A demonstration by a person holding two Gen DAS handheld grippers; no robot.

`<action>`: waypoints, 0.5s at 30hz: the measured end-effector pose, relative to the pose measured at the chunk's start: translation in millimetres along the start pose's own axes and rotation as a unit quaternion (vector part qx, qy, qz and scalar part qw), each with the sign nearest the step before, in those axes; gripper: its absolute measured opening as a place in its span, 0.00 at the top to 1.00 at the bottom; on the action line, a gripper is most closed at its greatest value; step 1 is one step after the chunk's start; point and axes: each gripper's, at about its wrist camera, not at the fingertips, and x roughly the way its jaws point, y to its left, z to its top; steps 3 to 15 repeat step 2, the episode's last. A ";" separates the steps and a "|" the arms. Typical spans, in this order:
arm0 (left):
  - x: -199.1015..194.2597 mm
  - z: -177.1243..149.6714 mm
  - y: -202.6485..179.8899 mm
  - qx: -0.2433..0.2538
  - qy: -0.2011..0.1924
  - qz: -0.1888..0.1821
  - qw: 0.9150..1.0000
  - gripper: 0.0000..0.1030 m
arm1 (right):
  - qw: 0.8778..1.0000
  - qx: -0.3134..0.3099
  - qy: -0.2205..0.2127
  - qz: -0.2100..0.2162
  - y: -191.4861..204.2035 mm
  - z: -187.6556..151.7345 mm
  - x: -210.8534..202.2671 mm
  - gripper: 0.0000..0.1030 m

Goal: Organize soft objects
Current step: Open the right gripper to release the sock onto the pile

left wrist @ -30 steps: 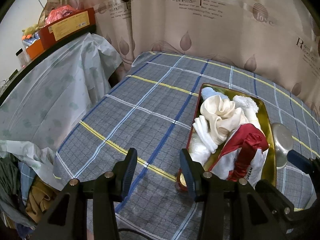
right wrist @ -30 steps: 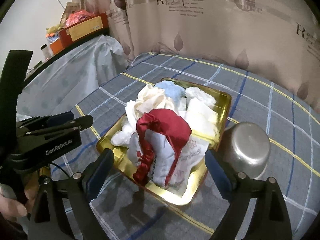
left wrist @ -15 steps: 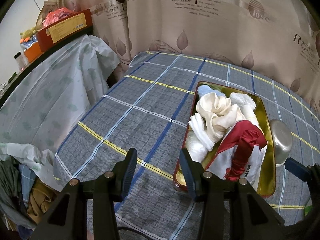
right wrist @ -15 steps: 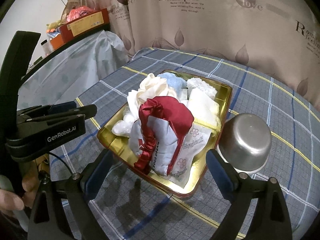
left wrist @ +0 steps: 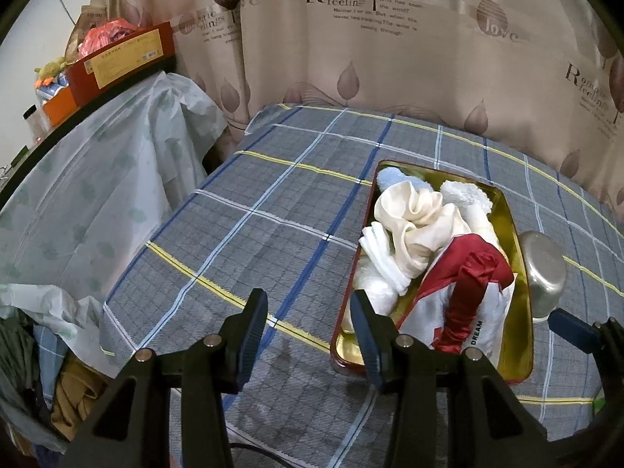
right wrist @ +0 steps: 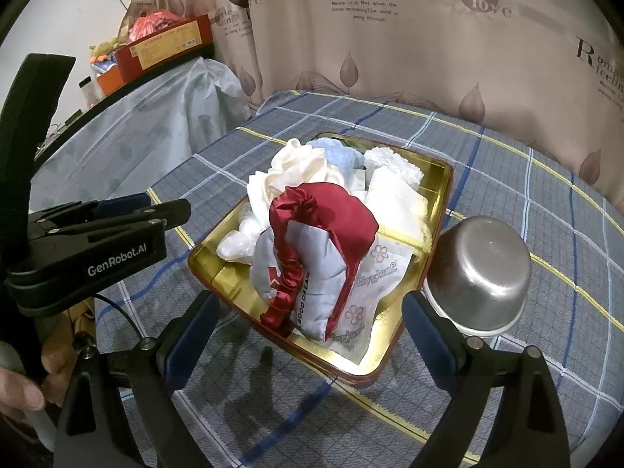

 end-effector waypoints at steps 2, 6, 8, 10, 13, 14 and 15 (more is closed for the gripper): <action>0.2 0.1 0.6 0.000 0.001 -0.001 1.000 0.56 | 1.000 0.000 -0.001 -0.001 -0.3 -0.5 0.4 0.10; 0.2 0.1 0.6 0.000 0.001 -0.001 1.000 0.56 | 1.000 0.000 -0.001 -0.001 -0.3 -0.5 0.4 0.10; 0.2 0.1 0.6 0.000 0.001 -0.001 1.000 0.56 | 1.000 0.000 -0.001 -0.001 -0.3 -0.5 0.4 0.10; 0.2 0.1 0.6 0.000 0.001 -0.001 1.000 0.56 | 1.000 0.000 -0.001 -0.001 -0.3 -0.5 0.4 0.10; 0.2 0.1 0.6 0.000 0.001 -0.001 1.000 0.56 | 1.000 0.000 -0.001 -0.001 -0.3 -0.5 0.4 0.10; 0.2 0.1 0.6 0.000 0.001 -0.001 1.000 0.56 | 1.000 0.000 -0.001 -0.001 -0.3 -0.5 0.4 0.10; 0.2 0.1 0.6 0.000 0.001 -0.001 1.000 0.56 | 1.000 0.000 -0.001 -0.001 -0.3 -0.5 0.4 0.10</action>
